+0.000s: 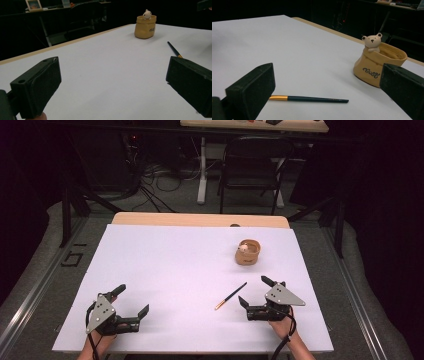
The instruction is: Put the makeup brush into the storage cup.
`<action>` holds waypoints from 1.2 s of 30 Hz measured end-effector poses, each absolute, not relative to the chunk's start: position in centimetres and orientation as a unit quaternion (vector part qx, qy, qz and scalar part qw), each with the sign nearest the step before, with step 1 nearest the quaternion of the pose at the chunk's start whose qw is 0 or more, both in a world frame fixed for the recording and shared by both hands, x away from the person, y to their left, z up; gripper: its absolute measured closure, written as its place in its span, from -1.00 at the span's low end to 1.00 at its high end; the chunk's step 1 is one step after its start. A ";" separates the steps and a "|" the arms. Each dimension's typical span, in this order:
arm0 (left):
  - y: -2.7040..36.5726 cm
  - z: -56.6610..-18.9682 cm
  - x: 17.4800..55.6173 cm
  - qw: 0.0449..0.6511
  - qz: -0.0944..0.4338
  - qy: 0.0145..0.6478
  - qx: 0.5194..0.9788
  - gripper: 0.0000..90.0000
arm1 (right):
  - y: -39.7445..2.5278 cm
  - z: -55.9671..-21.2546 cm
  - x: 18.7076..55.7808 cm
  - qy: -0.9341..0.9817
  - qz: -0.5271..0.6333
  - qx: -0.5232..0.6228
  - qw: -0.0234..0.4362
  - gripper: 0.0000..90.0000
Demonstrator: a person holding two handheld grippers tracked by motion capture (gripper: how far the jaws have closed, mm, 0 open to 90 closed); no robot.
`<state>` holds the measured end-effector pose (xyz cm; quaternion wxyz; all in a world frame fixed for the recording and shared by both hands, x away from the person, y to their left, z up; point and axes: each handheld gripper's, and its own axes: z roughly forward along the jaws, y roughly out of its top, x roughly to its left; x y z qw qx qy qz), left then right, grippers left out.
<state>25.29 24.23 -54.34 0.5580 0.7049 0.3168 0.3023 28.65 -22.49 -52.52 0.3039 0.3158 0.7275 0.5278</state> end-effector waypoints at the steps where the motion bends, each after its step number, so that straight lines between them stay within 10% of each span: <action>1: 24.2 -54.3 25.3 0.559 0.303 0.316 0.705 -1.00 | -22.4 -52.6 28.9 0.729 0.527 0.316 0.303 -1.00; 36: 24.2 -54.4 25.4 0.557 0.301 0.317 0.706 -1.00 | -21.8 -52.5 31.3 0.737 0.520 0.309 0.301 -1.00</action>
